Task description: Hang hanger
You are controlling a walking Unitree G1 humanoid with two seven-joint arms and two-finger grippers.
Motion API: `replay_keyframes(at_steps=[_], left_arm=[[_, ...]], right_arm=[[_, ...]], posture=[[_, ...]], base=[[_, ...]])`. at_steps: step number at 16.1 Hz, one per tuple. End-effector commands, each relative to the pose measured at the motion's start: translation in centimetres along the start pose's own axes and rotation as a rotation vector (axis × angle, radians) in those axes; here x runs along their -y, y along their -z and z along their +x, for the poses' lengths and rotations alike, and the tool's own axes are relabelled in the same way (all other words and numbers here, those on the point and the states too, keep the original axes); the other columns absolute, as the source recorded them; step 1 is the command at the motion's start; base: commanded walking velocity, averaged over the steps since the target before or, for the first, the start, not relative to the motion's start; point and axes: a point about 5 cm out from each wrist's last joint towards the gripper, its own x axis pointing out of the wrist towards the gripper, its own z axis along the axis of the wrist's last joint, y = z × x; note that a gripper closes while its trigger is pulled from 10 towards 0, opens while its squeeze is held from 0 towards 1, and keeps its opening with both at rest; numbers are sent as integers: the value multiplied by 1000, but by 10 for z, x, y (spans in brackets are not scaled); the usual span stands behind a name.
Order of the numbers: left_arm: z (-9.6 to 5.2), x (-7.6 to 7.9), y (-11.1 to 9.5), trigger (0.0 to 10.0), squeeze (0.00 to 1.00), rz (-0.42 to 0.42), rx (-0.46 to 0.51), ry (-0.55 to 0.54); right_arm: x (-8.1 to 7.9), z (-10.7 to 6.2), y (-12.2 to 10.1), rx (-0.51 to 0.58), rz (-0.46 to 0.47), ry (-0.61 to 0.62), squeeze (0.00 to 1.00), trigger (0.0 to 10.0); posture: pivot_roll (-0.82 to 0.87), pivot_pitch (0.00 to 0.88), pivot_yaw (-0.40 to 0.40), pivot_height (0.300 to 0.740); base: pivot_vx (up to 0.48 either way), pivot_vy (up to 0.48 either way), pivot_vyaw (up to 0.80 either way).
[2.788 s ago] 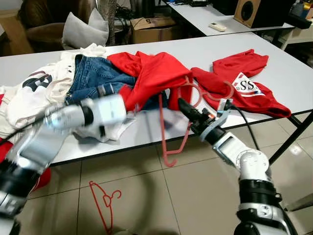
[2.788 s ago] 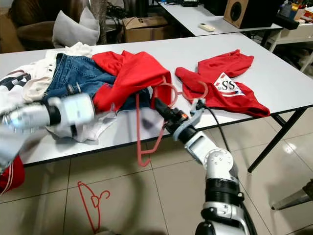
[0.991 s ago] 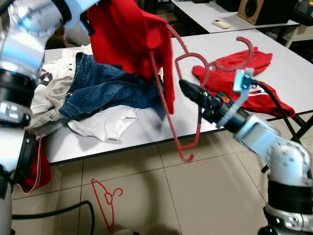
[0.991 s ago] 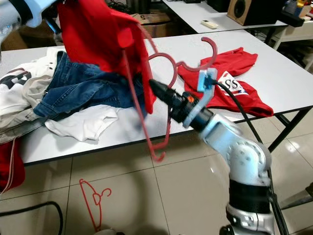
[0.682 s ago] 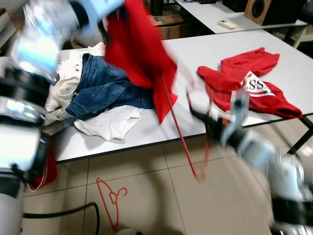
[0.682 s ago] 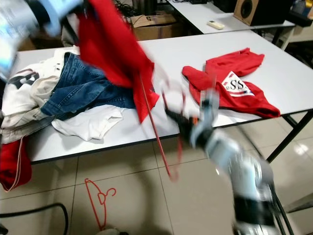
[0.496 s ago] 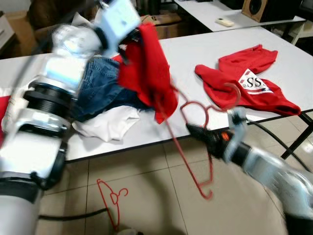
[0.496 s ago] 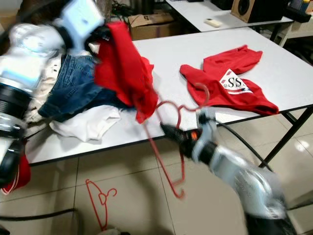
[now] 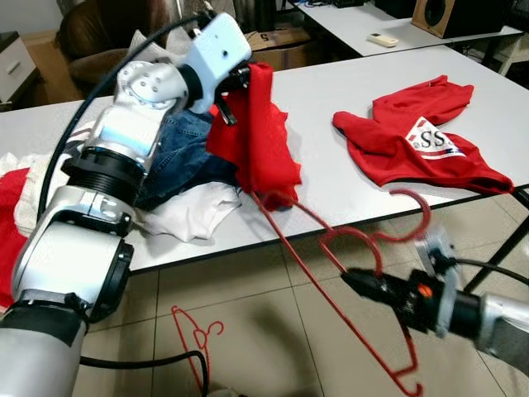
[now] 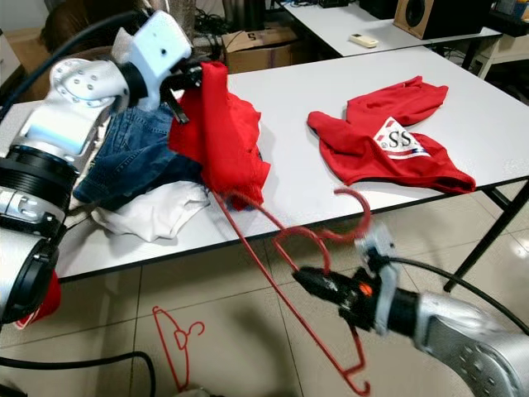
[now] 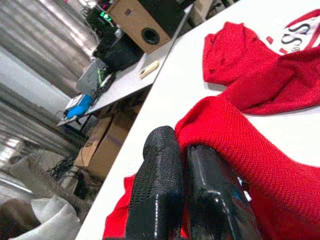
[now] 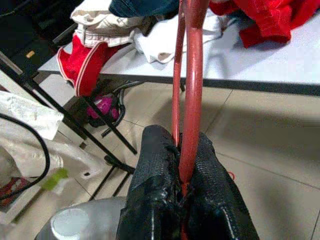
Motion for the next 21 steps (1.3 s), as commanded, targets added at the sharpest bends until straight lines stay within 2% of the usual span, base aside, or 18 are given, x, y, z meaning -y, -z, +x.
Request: replay_keyframes(at_steps=[1,2,4,5,6,8,10,13,16,17,18,19,20,21], left_arm=[[-1,-6,-7,0,0,28,11,-23],[2,0,4,0,0,41,-37,-16],[4,9,15,0,0,33,-73,7],[5,17,23,0,0,14,-91,26],[6,23,31,0,0,9,-119,35],[4,26,47,0,0,5,-187,16],[-1,23,59,0,0,1,-245,-18],[-1,23,59,0,0,-23,-243,-12],[0,25,62,39,0,-40,-251,8],[-1,27,64,3647,0,-43,-251,31],[-1,28,64,4627,0,-47,-251,36],[-1,29,66,10000,0,-84,-258,28],[-1,29,67,10000,0,-92,-259,30],[1,36,70,10000,1000,-203,-254,78]], right_arm=[[-6,0,2,-35,-17,-28,0,10000],[-16,-5,2,-30,-40,-86,0,10000],[-19,-3,-3,20,-95,-82,0,10000],[-16,1,-12,112,-81,-58,0,10000],[-20,4,-17,165,-69,-95,0,10000],[-24,4,-22,227,-66,-126,0,10000],[18,1,-30,312,-37,230,0,10000],[20,0,-30,348,-6,217,0,10000],[28,6,-31,346,1,255,0,10000],[32,9,-31,336,-3,271,0,10000],[32,10,-32,334,-5,273,0,10000],[24,12,-39,349,-42,201,0,10000],[22,12,-40,353,-46,187,0,10000],[17,12,-41,351,-59,149,0,10000]], posture=[[-162,0,137,740],[-165,0,138,740],[-167,0,136,740],[-171,0,137,740],[-163,0,131,740],[-160,0,127,740],[-171,0,136,740],[-163,0,132,740],[-161,0,133,740],[-161,0,133,740],[-161,0,133,740],[-158,0,132,740],[-158,0,132,740],[-152,0,123,740]], base=[[0,0,0],[0,0,0],[0,0,0],[0,0,0],[0,0,0],[0,0,0],[0,0,0],[0,0,0],[0,0,0],[0,0,0],[0,0,0],[0,0,0],[0,0,0],[0,0,0]])
